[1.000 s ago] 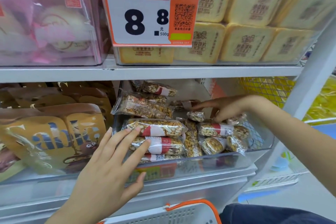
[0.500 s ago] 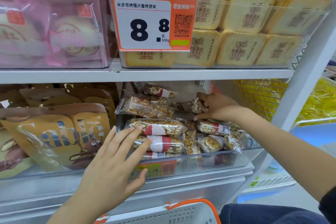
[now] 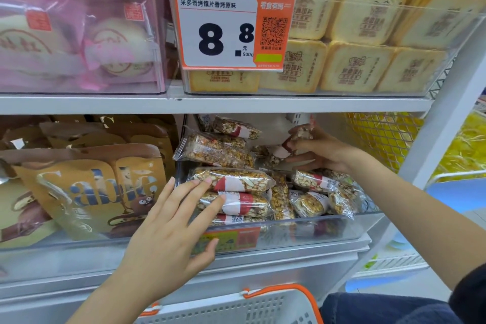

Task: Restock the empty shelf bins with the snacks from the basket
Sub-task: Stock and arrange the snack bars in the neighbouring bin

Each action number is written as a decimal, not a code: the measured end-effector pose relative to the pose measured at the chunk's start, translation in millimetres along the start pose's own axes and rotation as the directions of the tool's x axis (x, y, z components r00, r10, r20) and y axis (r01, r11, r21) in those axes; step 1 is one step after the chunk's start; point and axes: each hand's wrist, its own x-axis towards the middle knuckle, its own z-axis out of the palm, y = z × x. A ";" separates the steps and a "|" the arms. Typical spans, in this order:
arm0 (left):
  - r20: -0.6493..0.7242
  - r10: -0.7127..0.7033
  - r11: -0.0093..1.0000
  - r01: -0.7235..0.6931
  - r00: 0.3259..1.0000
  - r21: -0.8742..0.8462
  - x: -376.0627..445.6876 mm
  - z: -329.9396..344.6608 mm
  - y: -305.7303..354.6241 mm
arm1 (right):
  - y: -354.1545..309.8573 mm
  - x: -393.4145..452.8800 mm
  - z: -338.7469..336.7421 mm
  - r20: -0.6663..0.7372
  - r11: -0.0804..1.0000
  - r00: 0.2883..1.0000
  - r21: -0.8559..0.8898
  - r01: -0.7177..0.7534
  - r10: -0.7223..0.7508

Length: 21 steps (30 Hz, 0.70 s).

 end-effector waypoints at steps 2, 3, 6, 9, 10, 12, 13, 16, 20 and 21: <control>0.003 0.000 1.000 0.000 1.000 -0.001 0.1 -0.7 0.3 | -2.4 2.2 0.5 -0.010 0.994 0.996 0.069 -0.088 0.089; 0.005 0.000 1.000 0.000 1.000 -0.001 0.0 -0.8 0.2 | -3.5 3.3 0.9 -0.031 0.987 0.993 0.118 -0.111 0.116; 0.006 0.004 1.000 -0.004 1.000 -0.005 -0.3 -0.9 -0.2 | -0.1 11.6 -4.8 -0.159 0.957 0.976 0.272 -0.104 0.151; 0.001 0.007 1.000 -0.007 1.000 -0.005 -0.6 -1.0 -0.5 | 4.9 19.6 -7.0 -0.312 0.962 0.940 0.266 -0.056 0.141; -0.002 0.009 1.000 -0.009 1.000 -0.005 -0.6 -0.8 -0.5 | 6.4 22.6 -7.7 -0.381 0.977 0.919 0.211 -0.022 0.103; -0.011 0.008 1.000 -0.008 1.000 -0.007 -0.4 -0.7 -0.3 | 8.1 27.3 -8.4 -0.497 0.993 0.868 0.103 0.060 -0.001; -0.013 0.008 1.000 -0.008 1.000 -0.009 -0.4 -0.4 -0.5 | 8.5 28.6 -8.9 -0.523 0.994 0.852 0.067 0.088 -0.040; -0.011 0.009 1.000 -0.009 1.000 -0.011 -0.7 0.0 -0.7 | 11.9 28.6 -9.6 -0.487 0.990 0.873 0.109 0.084 -0.021; -0.013 0.008 1.000 -0.008 1.000 -0.010 -0.7 0.0 -0.6 | 11.2 22.4 -11.8 -0.293 0.997 0.953 0.027 -0.074 0.078; -0.013 0.007 1.000 -0.007 1.000 -0.011 -0.7 -0.2 -0.5 | 11.2 21.0 -9.3 -0.258 0.977 0.963 -0.176 -0.122 0.074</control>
